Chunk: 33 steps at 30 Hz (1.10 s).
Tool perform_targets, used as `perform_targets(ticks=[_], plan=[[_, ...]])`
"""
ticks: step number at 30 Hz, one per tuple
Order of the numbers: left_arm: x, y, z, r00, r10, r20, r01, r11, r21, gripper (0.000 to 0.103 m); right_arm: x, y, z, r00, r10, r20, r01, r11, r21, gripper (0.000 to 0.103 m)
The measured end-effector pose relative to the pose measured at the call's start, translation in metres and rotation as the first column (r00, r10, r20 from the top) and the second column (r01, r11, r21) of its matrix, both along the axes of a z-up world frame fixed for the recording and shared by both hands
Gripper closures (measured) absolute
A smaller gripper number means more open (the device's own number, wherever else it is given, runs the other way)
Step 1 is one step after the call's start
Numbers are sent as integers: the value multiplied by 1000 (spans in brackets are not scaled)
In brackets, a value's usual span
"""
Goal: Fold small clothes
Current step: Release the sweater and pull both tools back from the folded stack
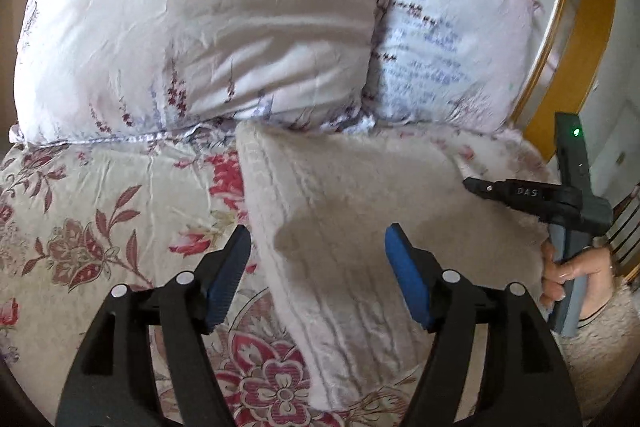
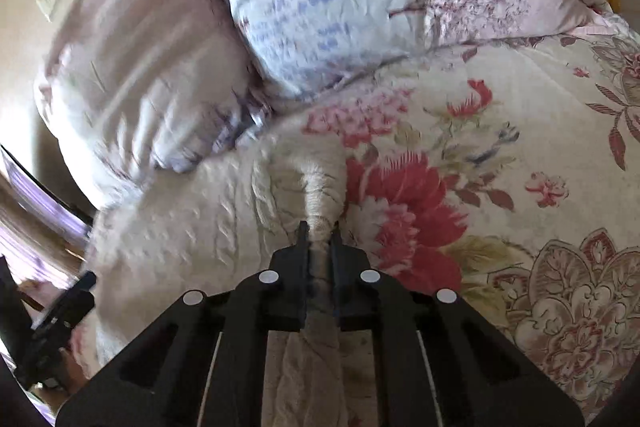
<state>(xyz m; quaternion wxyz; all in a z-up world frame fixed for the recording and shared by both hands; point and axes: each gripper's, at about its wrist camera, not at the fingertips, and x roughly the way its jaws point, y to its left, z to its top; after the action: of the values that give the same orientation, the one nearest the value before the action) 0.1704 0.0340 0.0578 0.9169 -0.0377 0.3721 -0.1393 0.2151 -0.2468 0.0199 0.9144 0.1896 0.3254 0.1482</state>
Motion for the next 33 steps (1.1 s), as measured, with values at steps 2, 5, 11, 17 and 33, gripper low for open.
perform_targets(ticks=[2, 5, 11, 17, 33], plan=[[-2, 3, -3, 1000, 16, -9, -16, 1000, 14, 33, -9, 2, 7, 1000, 2, 25, -1, 999, -38, 89], [-9, 8, -3, 1000, 28, -7, -28, 999, 22, 32, -35, 3, 22, 994, 12, 110, -4, 997, -74, 75], [-18, 8, -8, 999, 30, -23, -29, 998, 47, 28, -81, 32, 32, 965, 159, 206, -124, 977, -173, 69], [-13, 1, -31, 997, 40, -68, -36, 997, 66, 20, -73, 65, -3, 982, 131, 136, -69, 922, -382, 59], [-73, 28, -29, 993, 105, -48, -105, 994, -2, 2, -153, 33, 6, 954, -15, 299, 103, 955, -280, 3]])
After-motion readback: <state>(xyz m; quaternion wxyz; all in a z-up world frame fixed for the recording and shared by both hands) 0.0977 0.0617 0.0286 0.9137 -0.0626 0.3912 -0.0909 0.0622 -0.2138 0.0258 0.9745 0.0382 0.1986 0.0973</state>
